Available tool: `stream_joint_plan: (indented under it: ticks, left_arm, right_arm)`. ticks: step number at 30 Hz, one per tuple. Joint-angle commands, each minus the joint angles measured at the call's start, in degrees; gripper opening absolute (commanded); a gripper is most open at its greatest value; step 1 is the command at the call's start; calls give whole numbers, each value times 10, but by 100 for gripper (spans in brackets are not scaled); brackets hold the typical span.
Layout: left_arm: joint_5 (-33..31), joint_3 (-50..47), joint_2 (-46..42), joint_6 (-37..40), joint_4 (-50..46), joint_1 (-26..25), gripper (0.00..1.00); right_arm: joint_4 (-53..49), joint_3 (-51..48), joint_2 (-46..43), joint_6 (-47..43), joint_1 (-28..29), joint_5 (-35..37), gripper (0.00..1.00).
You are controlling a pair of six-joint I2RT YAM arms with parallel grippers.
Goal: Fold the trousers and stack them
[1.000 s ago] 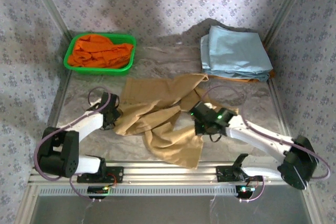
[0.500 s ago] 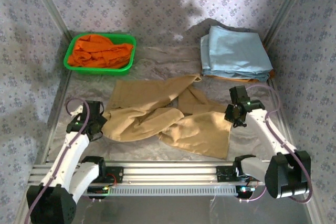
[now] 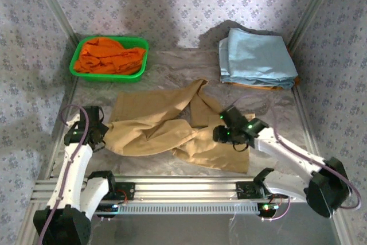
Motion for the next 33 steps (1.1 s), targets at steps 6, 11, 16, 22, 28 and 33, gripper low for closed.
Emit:
stream_joint_plan:
  ticks: [6,11,16,22,28,33]
  left_arm:
    - [-15,62,16,33,13,87,0]
    - [-16,66,-1,13,16,132,0]
    - [-17,72,2,0,19,157,0]
    - [-20,70,9,8,26,163,0]
    - [22,70,11,2,42,173,5]
    - [38,59,7,0,41,173,4]
  right_arm:
    - [48,-84,48,76,-9,-19,42]
    - [16,-101,22,77,-72,-23,39]
    - [-17,-119,-13,52,-171,-46,37]
    - [-53,-94,-73,33,-277,-33,39]
    - [-58,49,1,-22,-215,22,41]
    - [-38,183,164,-38,-93,93,43]
